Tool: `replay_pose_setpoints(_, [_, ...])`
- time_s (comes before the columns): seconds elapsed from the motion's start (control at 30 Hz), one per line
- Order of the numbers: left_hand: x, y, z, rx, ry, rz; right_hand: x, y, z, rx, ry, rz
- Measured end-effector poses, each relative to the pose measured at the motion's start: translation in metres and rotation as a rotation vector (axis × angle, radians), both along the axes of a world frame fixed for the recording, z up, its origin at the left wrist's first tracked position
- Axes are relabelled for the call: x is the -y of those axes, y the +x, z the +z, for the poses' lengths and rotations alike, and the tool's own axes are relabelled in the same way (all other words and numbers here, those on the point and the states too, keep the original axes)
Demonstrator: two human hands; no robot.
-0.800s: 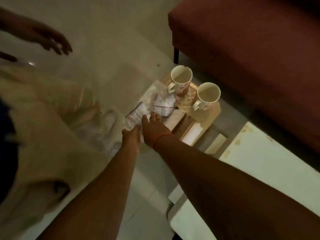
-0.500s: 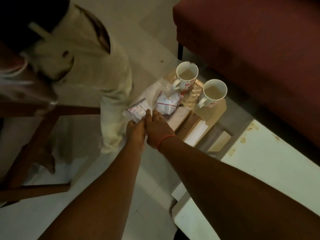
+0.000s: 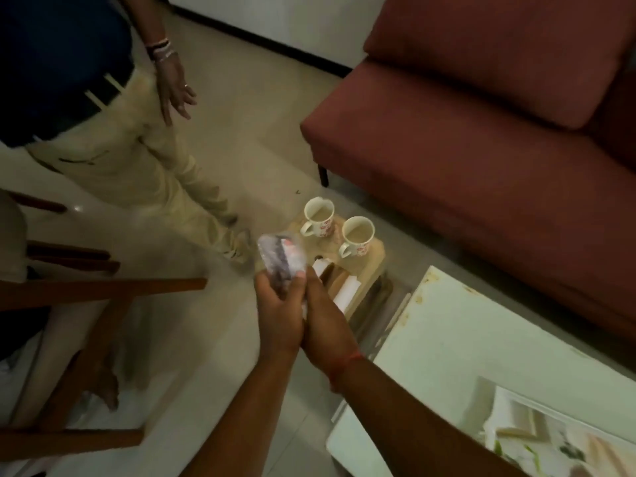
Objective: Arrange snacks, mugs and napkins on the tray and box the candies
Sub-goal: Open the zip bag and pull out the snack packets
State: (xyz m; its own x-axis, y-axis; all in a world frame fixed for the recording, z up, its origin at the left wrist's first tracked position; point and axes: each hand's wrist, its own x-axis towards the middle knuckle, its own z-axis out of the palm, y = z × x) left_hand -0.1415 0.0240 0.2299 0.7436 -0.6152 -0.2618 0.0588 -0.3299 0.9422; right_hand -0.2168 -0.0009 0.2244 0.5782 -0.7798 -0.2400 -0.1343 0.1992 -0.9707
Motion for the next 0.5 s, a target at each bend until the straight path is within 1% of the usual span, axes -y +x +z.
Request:
replay_pose_setpoints(0.03, [-0.005,-0.021,0.008,-0.040,-0.010,-0.066,-0.006,-0.023,0.008,-0.029,-0.111,-0.019])
replay_pose_setpoints(0.07, [-0.009,-0.045,0.020,-0.077,-0.019,-0.133,-0.012,-0.049,0.022,-0.024,-0.130,-0.055])
replay_pose_setpoints(0.1, [-0.013,-0.068,0.029,-0.114,-0.020,-0.190,-0.018,-0.079,0.026,-0.070,-0.144,-0.080])
replay_pose_setpoints(0.13, [-0.017,-0.094,0.038,-0.156,-0.021,-0.246,-0.026,-0.112,0.036,-0.119,-0.115,-0.120])
replay_pose_setpoints(0.2, [-0.027,-0.144,0.049,-0.218,0.005,-0.372,-0.040,-0.175,0.046,-0.266,-0.202,-0.180])
replay_pose_setpoints(0.23, [-0.033,-0.174,0.055,-0.199,0.038,-0.457,-0.048,-0.212,0.054,-0.305,-0.222,-0.219])
replay_pose_setpoints(0.33, [-0.054,-0.269,0.081,-0.120,0.137,-0.711,-0.076,-0.321,0.083,-0.370,-0.169,-0.324])
replay_pose_setpoints(0.43, [-0.077,-0.357,0.111,-0.057,0.204,-0.806,-0.108,-0.419,0.111,-0.410,-0.137,-0.380])
replay_pose_setpoints(0.5, [-0.095,-0.413,0.134,-0.085,0.225,-0.827,-0.132,-0.483,0.129,-0.382,-0.082,-0.428])
